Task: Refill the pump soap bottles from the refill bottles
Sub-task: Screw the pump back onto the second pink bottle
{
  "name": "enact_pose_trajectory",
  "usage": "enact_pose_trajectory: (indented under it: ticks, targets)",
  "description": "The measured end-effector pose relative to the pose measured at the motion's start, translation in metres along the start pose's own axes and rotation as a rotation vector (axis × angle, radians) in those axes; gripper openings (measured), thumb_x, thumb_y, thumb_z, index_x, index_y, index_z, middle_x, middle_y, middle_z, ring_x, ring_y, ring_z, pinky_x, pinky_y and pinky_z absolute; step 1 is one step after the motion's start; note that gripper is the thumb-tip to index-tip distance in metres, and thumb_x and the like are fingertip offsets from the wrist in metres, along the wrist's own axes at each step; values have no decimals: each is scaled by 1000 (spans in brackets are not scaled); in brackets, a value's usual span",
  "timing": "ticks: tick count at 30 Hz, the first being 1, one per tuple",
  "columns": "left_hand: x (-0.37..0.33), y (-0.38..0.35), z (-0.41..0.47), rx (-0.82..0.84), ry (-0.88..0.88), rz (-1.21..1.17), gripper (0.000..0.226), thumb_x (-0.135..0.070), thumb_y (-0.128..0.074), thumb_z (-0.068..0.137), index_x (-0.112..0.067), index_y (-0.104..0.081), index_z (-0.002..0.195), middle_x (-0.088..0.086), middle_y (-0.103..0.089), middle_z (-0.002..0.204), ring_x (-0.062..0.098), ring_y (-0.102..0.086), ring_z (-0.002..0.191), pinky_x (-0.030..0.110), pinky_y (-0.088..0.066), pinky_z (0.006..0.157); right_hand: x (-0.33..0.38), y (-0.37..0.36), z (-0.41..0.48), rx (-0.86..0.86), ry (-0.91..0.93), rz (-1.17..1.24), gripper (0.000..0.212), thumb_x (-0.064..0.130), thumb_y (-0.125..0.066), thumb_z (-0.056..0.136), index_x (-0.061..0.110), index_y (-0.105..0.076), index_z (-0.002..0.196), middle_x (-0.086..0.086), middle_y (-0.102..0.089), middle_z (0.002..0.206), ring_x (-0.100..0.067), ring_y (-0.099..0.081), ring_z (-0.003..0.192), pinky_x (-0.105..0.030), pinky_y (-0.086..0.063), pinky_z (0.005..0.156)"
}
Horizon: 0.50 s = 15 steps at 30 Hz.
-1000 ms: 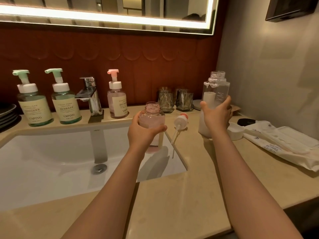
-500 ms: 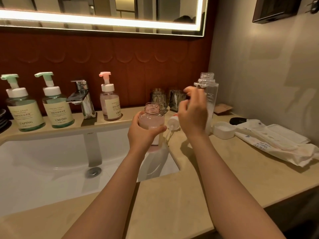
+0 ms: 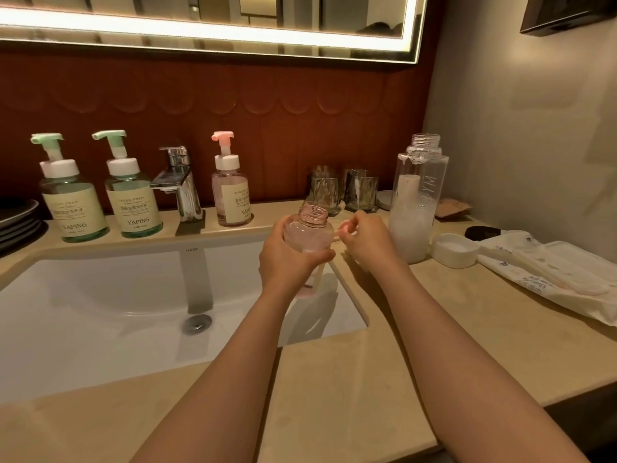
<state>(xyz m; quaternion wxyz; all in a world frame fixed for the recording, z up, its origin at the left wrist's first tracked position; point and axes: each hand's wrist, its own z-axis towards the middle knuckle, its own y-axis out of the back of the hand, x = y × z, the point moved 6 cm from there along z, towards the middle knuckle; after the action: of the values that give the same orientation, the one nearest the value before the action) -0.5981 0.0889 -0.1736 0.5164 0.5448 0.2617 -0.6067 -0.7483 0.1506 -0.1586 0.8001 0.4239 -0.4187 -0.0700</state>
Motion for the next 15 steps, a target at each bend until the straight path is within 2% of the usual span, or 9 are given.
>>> enact_pose_trajectory:
  ticks: [3, 5, 7, 11, 13, 15]
  targets:
    - [-1, -3, 0, 11, -24, 59, 93, -31, -87, 58, -26, -38, 137, 1, -47, 138, 23, -44, 124, 44, -45, 99, -2, 3, 0, -13, -53, 0, 32, 25, -60, 89, 14, -46, 116, -8, -53, 111, -23, -55, 92, -28, -43, 67]
    - [0, -1, 2, -2, -23, 66, 93, -32, -87, 57, -26, -38, 137, 0, -48, 138, 23, -44, 124, 44, -45, 99, -1, 7, -1, -2, -97, 133, 24, 24, -59, 90, 17, -47, 109, -3, -52, 100, -20, -53, 85, -29, -47, 65]
    - [3, 2, 4, -17, -8, 61, 93, -32, -87, 57, -26, -39, 137, 0, -48, 137, 23, -45, 123, 45, -45, 98, 5, 18, -3, -60, -99, 374, 13, 25, -56, 92, 23, -51, 104, 1, -51, 100, -14, -52, 79, -29, -53, 67]
    - [12, 8, 7, -20, 37, 88, 93, -31, -87, 56, -27, -39, 136, 1, -49, 135, 24, -46, 122, 46, -43, 99, 20, 54, -6, -380, 69, 545, 29, 27, -52, 93, 20, -59, 119, -6, -54, 117, -16, -55, 95, -24, -51, 75]
    - [15, 8, 7, -13, 59, 97, 95, -30, -88, 55, -26, -39, 136, 1, -49, 136, 24, -45, 123, 47, -42, 100, 27, 69, -14, -537, 132, 656, 28, 25, -56, 91, 17, -60, 118, -1, -51, 117, -14, -53, 98, -14, -48, 75]
    - [17, 9, 8, -9, 74, 101, 95, -30, -88, 55, -26, -38, 137, 1, -48, 136, 24, -45, 123, 47, -41, 101, 33, 81, -23, -669, 185, 760, 25, 25, -60, 89, 15, -61, 112, 3, -47, 112, -14, -54, 100, -13, -50, 74]
